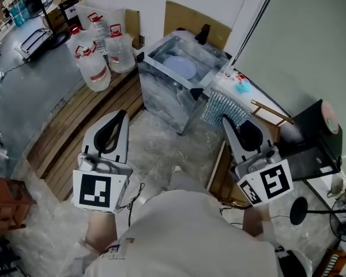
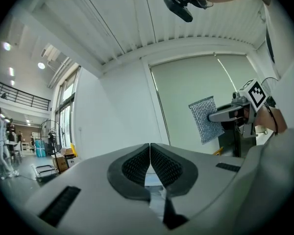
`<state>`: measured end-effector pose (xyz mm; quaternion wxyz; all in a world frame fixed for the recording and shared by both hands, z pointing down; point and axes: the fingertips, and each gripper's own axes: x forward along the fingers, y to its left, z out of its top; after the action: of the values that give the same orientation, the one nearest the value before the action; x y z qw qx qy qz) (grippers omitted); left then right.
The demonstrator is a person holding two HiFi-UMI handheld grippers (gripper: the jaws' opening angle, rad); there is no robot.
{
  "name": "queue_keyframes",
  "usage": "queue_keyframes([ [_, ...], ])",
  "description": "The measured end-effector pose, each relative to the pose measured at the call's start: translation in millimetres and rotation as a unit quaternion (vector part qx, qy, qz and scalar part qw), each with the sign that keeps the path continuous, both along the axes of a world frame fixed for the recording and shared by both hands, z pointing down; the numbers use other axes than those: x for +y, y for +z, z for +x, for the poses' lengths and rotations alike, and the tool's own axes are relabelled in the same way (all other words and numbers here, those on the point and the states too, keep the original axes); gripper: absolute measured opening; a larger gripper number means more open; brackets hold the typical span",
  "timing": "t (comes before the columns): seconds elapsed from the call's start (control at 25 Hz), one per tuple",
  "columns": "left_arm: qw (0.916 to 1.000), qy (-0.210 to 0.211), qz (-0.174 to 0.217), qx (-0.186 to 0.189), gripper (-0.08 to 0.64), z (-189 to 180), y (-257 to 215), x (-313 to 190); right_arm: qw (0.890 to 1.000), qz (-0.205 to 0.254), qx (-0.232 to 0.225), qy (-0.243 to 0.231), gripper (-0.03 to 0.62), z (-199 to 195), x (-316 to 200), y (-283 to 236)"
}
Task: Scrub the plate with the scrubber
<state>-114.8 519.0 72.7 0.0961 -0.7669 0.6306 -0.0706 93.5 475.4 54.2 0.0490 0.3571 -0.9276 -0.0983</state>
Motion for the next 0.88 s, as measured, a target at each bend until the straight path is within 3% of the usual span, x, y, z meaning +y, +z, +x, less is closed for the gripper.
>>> queue_keyframes([
  [0.16, 0.9998, -0.007, 0.012, 0.011, 0.021, -4, -1, -10, 1.000, -0.006, -0.003, 0.004, 0.100, 2, -16, 8],
  [0.4, 0.9999, 0.003, -0.013, 0.009, 0.021, -1, 20, -42, 1.000, -0.010, -0.021, 0.006, 0.101, 1, -53, 22],
  [0.76, 0.9996, 0.021, -0.021, -0.001, 0.021, 12, 37, -128, 0.999, -0.026, -0.024, 0.019, 0.101, 13, -136, 41],
  [0.88, 0.9995, 0.022, -0.020, 0.004, 0.021, 15, 38, -166, 0.998, -0.053, -0.041, 0.021, 0.101, 16, -178, 52],
])
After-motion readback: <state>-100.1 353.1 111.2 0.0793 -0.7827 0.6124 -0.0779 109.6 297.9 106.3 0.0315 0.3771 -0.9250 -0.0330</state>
